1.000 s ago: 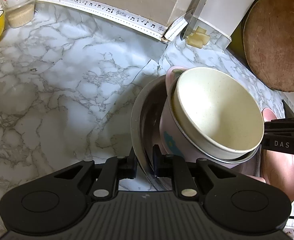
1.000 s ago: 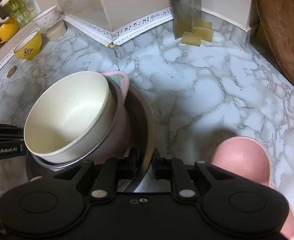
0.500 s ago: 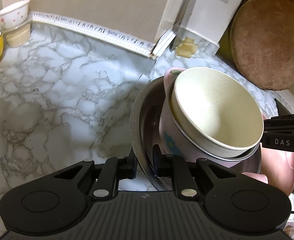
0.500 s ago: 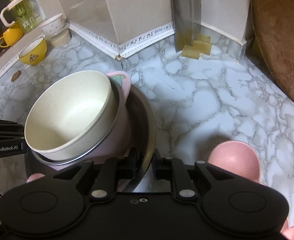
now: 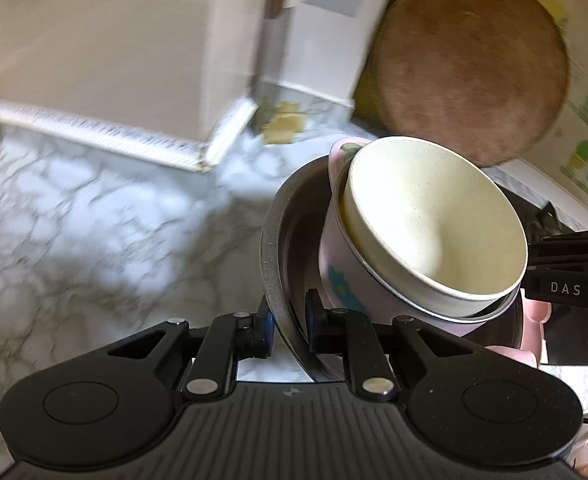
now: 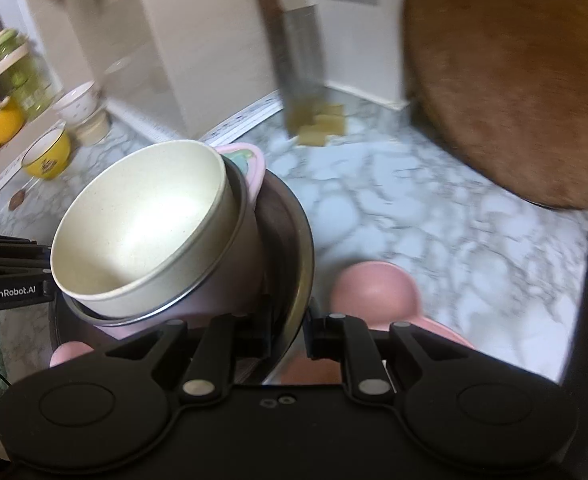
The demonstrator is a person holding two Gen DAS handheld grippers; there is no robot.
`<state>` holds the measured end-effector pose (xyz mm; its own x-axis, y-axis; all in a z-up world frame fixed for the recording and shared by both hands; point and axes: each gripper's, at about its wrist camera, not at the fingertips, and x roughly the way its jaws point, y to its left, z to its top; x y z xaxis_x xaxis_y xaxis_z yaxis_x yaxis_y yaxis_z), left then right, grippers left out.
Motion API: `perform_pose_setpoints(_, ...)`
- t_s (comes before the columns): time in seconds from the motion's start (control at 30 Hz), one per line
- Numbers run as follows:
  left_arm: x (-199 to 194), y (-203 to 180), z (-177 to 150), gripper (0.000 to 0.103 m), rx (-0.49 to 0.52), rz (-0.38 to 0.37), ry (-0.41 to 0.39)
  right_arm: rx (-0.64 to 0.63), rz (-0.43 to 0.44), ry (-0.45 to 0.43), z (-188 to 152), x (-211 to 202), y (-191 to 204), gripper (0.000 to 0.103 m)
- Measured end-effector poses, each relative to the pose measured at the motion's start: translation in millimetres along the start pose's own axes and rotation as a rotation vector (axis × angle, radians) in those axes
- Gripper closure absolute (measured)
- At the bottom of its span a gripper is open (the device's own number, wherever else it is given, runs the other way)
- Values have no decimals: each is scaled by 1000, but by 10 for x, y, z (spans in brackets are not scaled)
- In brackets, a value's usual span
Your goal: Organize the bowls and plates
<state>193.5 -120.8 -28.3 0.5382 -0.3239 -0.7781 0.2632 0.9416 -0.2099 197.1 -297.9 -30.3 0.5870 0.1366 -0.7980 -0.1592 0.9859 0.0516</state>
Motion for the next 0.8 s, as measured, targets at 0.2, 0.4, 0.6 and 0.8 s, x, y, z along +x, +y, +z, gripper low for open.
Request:
perform_pose_setpoints(0.2, 104, -429, 90, 89, 98, -58, 4, 88, -65, -31, -190, -302, -315, 87)
perform_pose_setpoints(0.4, 320, -837, 98, 89, 176, -109, 31, 170, -129, -58, -445, -524, -629, 87)
perform_pose_setpoints(0.6, 548, -1125, 35, 89, 227, -125, 71, 232, -163, -56, -706, -610, -878, 87)
perform_pose_setpoints(0.8, 650, -1320, -62, 89, 269, -126, 88, 283, -180, -45, -908, -607, -1059, 87)
